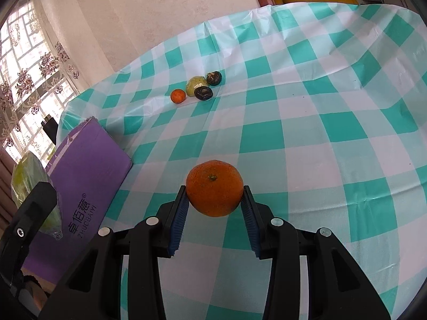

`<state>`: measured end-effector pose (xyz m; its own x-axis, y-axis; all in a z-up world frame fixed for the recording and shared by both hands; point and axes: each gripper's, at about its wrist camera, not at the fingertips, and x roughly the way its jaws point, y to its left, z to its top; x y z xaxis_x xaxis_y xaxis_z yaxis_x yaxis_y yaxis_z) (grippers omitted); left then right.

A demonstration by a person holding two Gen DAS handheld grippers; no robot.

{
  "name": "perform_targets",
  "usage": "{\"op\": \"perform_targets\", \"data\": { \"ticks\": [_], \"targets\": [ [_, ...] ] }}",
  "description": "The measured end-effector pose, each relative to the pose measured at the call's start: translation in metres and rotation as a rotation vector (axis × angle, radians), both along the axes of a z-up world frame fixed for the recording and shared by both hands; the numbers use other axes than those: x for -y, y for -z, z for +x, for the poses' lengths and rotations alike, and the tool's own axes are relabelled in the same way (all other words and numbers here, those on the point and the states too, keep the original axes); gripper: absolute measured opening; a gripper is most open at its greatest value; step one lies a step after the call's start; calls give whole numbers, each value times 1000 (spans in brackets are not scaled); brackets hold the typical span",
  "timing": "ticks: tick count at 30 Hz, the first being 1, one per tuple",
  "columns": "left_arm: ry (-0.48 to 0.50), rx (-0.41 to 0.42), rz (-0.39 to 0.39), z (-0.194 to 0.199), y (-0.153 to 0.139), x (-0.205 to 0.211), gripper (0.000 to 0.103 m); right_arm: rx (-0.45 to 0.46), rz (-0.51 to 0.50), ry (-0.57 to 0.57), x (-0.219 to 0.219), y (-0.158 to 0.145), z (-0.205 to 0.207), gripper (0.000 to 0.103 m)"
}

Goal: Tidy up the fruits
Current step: 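Carry the tangerine and cabbage over the purple-rimmed box with both tools, then open the right tool dropping the tangerine while the left tool releases the cabbage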

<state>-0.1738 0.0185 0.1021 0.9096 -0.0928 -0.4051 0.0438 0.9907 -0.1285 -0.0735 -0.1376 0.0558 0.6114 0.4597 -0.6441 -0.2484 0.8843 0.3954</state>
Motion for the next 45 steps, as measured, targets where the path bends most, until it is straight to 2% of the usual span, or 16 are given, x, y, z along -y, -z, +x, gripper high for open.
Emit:
{"op": "perform_targets", "data": {
  "ticks": [4, 9, 14, 17, 19, 22, 26, 29, 33, 38, 41, 42, 43, 45],
  "targets": [
    [-60, 66, 32, -25, -33, -23, 64, 103, -25, -117, -36, -33, -21, 40],
    [-205, 67, 76, -43, -61, -74, 64, 213, -38, -238, -81, -69, -45, 40],
    [-352, -7, 99, -48, -72, -139, 64, 264, -37, -329, -120, -93, -58, 40],
    [-425, -72, 120, -47, -66, -173, 64, 293, -51, -384, -147, -105, -61, 41],
    [-456, -144, 124, -43, -55, -193, 64, 310, -71, -422, -167, -111, -62, 41],
    [-473, -267, 110, -35, -35, -217, 64, 307, -127, -484, -202, -113, -61, 41],
    [-494, -368, 133, -28, -21, -238, 64, 281, -291, -576, -252, -106, -57, 41],
    [-473, -441, 159, -22, -15, -245, 64, 229, -428, -634, -285, -92, -48, 41],
    [-458, -534, 162, -15, -1, -253, 64, 124, -533, -672, -308, -71, -34, 41],
    [-433, -572, 132, -13, 9, -256, 64, 66, -600, -705, -321, -48, -34, 41],
    [-423, -582, 113, -12, 11, -258, 64, 49, -584, -707, -321, -43, -34, 41],
    [-423, -598, 112, -11, 12, -259, 65, 46, -570, -702, -320, -45, -33, 45],
    [-421, -611, 109, -11, 13, -260, 65, 47, -578, -695, -321, -46, -32, 55],
    [-433, -611, 101, -11, 13, -262, 66, 61, -583, -688, -320, -49, -33, 63]
  ]
}}
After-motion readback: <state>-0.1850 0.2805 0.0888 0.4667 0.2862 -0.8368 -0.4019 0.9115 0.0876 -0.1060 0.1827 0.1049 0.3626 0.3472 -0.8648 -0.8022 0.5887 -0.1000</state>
